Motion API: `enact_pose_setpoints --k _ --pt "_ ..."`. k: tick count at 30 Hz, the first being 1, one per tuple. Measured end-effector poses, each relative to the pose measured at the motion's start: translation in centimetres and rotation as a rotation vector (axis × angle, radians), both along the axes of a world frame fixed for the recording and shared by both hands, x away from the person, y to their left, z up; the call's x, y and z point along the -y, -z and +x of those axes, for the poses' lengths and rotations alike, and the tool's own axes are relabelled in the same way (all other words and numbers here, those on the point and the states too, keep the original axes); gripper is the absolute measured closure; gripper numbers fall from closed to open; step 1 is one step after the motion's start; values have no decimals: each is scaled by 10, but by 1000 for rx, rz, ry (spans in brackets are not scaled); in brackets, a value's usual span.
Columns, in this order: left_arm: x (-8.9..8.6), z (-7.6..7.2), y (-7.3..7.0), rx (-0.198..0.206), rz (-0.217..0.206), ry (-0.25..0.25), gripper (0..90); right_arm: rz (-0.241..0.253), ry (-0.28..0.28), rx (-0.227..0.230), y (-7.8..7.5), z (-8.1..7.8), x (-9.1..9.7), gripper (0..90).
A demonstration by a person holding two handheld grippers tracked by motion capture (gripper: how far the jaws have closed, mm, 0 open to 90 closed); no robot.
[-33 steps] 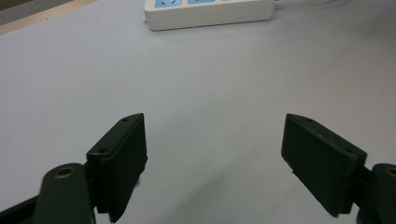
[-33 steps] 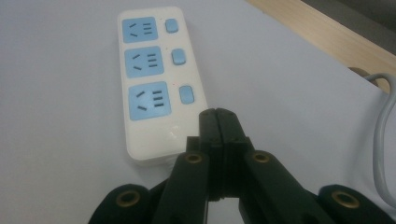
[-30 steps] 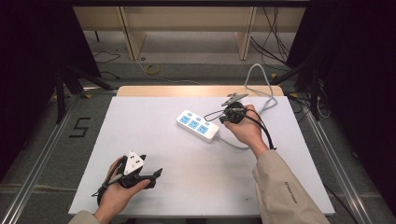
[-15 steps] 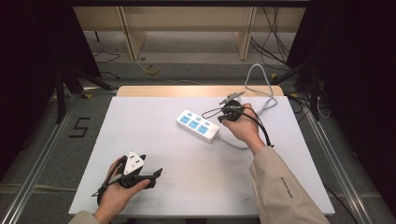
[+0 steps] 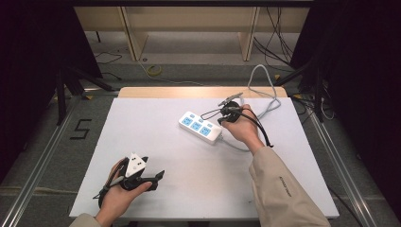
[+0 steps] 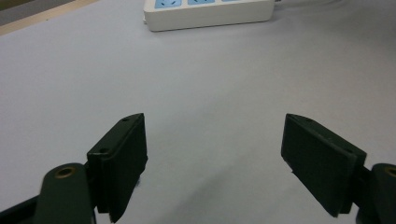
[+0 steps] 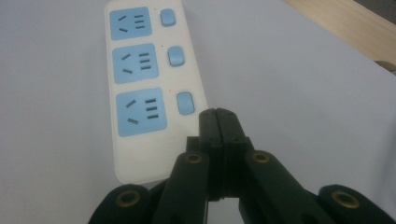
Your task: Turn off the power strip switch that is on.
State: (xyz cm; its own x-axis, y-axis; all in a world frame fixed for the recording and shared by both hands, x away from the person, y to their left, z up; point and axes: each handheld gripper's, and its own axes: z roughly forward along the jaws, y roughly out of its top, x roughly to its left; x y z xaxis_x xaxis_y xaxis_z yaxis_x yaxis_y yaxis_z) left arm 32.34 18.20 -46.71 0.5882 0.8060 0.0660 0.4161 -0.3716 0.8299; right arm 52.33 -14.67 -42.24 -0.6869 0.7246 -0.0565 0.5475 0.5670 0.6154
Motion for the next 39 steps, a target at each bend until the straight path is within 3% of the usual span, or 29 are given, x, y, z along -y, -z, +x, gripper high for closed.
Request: enact_pose_setpoints --k 39 --pt "1 1 0 -2 3 4 227 -40 -12 -20 -2 18 -17 900"
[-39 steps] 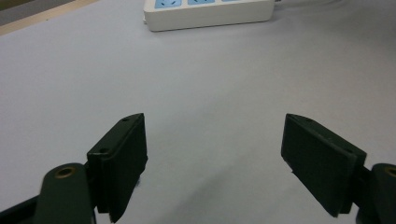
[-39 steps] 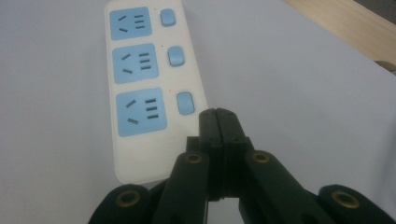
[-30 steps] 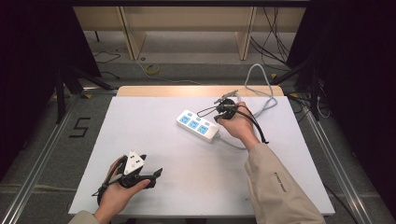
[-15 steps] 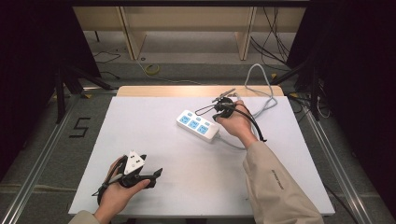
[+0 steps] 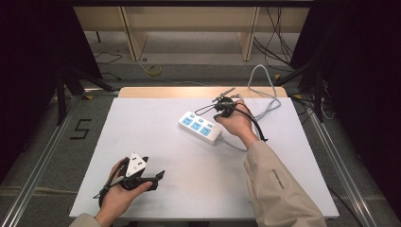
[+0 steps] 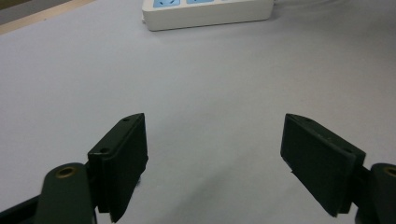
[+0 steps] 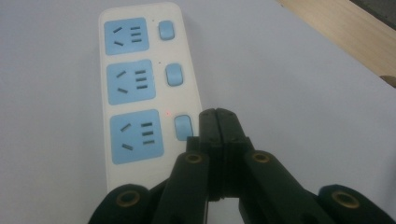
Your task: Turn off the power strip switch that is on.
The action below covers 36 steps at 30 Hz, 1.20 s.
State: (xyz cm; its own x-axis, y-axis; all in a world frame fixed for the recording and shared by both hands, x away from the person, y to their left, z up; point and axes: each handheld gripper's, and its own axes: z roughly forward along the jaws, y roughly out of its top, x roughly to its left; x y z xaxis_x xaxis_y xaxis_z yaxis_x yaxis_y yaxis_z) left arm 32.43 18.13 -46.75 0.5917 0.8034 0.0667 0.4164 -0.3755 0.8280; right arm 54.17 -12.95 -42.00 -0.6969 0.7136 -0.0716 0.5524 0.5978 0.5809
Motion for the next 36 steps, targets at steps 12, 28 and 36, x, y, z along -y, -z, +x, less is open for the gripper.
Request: enact_pose_setpoints --k 12,28,36 --pt "0 0 0 -1 1 2 229 -5 -4 -11 2 4 -4 900" --pt "0 1 0 -3 3 3 230 -21 -5 -20 2 9 -11 900" --pt "0 1 0 -2 5 4 230 -27 -5 -32 5 11 -12 900"
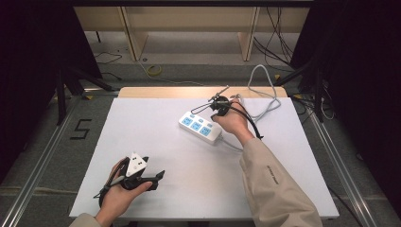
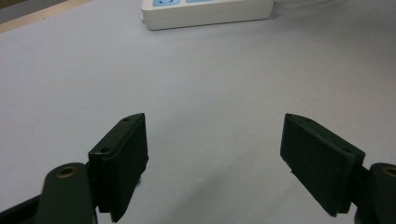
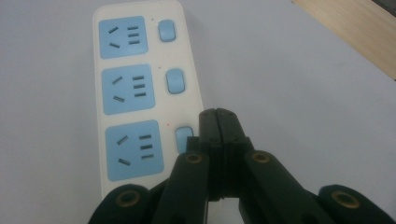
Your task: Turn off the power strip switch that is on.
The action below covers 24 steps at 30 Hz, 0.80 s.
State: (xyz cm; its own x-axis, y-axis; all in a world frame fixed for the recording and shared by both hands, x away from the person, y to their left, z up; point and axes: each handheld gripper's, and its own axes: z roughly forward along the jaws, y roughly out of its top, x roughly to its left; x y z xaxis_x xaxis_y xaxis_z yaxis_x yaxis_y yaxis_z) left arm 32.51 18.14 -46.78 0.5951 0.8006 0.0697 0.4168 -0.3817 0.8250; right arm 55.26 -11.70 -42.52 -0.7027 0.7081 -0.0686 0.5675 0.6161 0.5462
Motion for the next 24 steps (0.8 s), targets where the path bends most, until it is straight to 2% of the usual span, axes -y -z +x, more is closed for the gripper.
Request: enact_pose_setpoints --k 24 --pt "1 1 0 -1 -7 0 231 -18 -9 -29 3 7 -8 900"
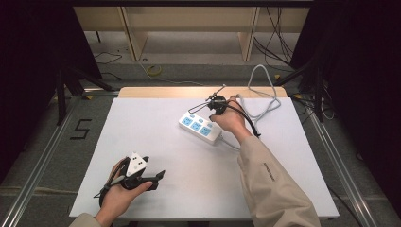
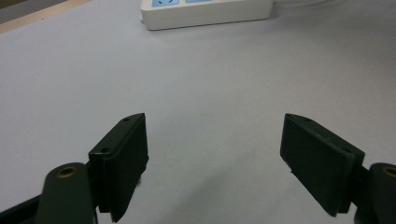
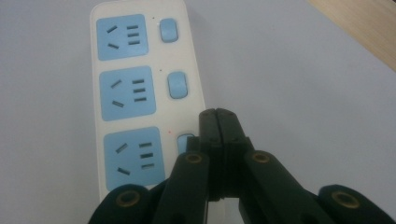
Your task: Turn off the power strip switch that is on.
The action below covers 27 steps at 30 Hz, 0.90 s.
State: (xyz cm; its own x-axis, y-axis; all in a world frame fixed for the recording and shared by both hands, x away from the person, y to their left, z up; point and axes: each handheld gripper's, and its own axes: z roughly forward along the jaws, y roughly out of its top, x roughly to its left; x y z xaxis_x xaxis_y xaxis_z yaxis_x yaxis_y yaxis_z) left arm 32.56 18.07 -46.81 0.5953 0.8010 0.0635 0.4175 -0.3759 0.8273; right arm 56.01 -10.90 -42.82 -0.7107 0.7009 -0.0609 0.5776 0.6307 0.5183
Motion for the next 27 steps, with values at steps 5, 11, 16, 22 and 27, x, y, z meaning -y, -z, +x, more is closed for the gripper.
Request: enact_pose_setpoints --k 5,11,16,22,27 --pt "0 0 0 1 2 1 232 -6 -4 -11 1 0 -2 900" --pt "0 0 0 -1 7 4 232 -10 -11 -21 2 1 -4 900" --pt "0 0 0 0 3 3 233 -14 -16 -33 3 1 -6 900" --pt "0 0 0 -2 9 6 233 -23 -28 -49 6 2 -9 900" --pt "0 0 0 -2 10 6 233 -38 -32 -70 7 2 -10 900"
